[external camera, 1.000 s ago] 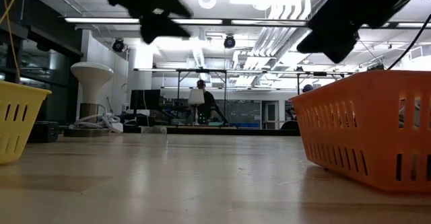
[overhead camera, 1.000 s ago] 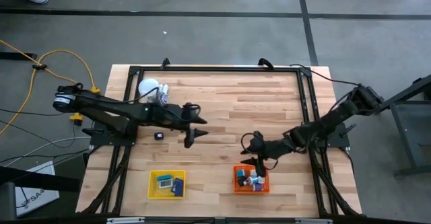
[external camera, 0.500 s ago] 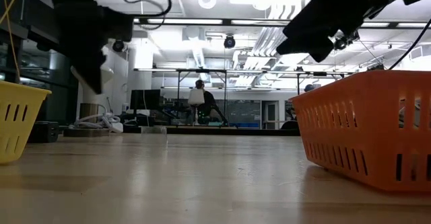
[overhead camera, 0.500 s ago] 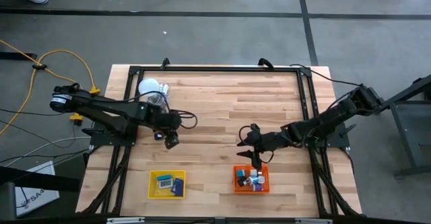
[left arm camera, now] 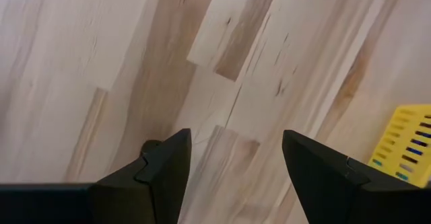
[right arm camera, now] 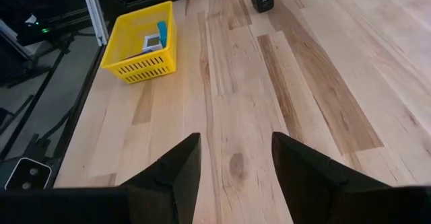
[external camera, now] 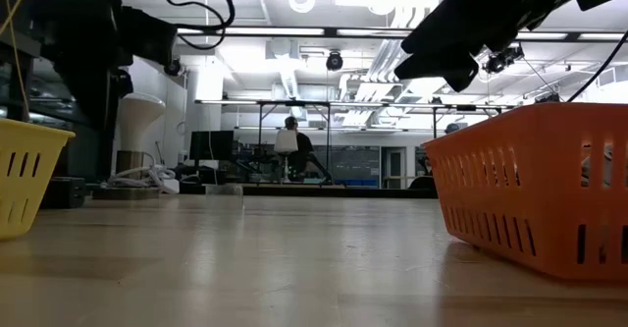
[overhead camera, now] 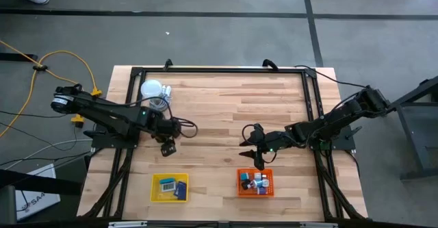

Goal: Pick & Place Office items
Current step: Put the black charger adapter into the orange bin

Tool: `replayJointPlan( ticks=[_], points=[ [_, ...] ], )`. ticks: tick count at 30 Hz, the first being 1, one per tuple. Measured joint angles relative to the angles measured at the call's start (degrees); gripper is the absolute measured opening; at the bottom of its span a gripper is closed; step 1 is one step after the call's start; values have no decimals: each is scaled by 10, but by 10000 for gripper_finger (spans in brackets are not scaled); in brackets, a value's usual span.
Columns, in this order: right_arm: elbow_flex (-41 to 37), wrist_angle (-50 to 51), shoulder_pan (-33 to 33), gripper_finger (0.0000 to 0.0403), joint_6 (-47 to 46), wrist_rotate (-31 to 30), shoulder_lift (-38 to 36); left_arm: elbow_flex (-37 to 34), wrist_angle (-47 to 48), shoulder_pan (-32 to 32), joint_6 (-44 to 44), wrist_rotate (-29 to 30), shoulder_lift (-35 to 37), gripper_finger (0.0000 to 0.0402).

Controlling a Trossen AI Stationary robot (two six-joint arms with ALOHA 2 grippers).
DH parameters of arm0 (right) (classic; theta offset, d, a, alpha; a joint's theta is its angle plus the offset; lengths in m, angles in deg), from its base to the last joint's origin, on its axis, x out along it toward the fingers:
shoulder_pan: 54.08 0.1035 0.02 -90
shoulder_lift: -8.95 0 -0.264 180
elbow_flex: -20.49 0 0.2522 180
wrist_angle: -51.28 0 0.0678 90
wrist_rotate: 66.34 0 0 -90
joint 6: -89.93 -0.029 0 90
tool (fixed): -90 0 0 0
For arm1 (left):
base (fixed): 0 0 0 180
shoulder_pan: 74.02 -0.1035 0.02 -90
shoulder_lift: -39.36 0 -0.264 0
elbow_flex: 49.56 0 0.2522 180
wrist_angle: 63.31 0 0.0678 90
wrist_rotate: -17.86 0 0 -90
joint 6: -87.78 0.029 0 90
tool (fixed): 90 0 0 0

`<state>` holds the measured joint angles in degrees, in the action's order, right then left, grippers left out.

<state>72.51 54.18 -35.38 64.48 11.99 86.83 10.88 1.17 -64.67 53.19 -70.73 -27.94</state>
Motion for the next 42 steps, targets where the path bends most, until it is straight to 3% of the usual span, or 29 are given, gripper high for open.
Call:
replayJointPlan(
  ticks=[9,23,42],
  points=[
    [0,-1,0,169,16,3,0,-4,19,35,-30,29,-1,226],
    [0,-1,0,169,17,0,0,-82,51,96,-15,107,-1,226],
    [0,-1,0,169,17,-1,0,-94,25,99,7,120,-1,226]
  ],
)
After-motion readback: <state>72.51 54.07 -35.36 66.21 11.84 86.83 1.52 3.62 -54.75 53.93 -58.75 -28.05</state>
